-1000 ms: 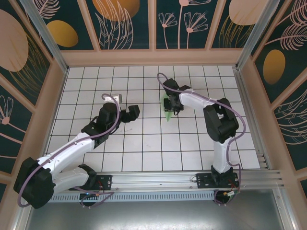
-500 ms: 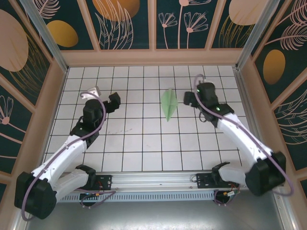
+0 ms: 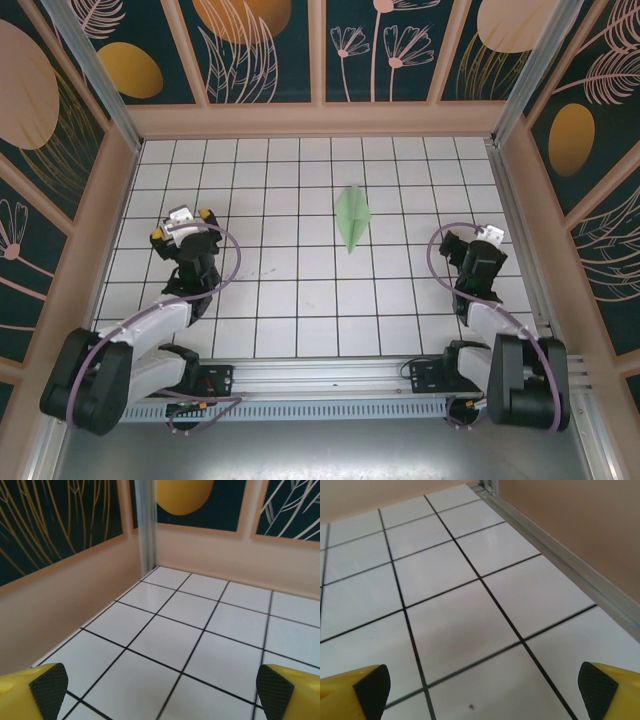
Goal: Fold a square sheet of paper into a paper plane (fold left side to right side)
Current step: Reset both arms
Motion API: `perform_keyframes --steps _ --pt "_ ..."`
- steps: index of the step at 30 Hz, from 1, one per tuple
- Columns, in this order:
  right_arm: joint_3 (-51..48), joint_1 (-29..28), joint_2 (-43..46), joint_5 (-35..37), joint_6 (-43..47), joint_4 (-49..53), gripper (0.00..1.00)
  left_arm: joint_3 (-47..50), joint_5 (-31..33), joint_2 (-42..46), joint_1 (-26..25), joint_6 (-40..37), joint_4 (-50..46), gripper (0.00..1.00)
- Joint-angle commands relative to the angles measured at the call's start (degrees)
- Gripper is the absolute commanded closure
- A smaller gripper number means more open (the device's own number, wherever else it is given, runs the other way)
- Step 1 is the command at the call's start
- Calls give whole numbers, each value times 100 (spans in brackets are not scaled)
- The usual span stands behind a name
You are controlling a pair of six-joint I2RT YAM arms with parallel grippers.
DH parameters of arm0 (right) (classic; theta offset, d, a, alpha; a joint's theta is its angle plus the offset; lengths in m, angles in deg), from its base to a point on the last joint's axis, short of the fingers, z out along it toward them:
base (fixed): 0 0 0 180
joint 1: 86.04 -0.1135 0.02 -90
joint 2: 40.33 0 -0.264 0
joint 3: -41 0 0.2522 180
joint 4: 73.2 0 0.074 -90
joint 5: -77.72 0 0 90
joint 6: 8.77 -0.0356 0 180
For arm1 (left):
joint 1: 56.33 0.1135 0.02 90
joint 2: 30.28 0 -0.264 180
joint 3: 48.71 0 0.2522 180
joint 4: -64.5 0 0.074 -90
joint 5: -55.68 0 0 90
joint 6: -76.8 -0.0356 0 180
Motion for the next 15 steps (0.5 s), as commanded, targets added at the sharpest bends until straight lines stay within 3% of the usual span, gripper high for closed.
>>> perform_keyframes --steps 1,4,9,13,15 --pt "-62 27 -561 -666 119 -2106 1 261 -60 -346 204 -474 1075 2" --pt "-53 25 -1084 -912 291 -2734 1 325 -338 -836 270 -586 1546 1" --pt "246 58 -1483 -1692 381 -2713 1 345 -957 -1399 329 -1082 2395 1" --pt "74 54 -2105 -1872 316 -3685 1 400 -1671 -1897 331 -1643 3259 2" --pt "106 26 -2462 -1986 390 -3938 1 371 -1522 -1954 363 -1572 3258 1"
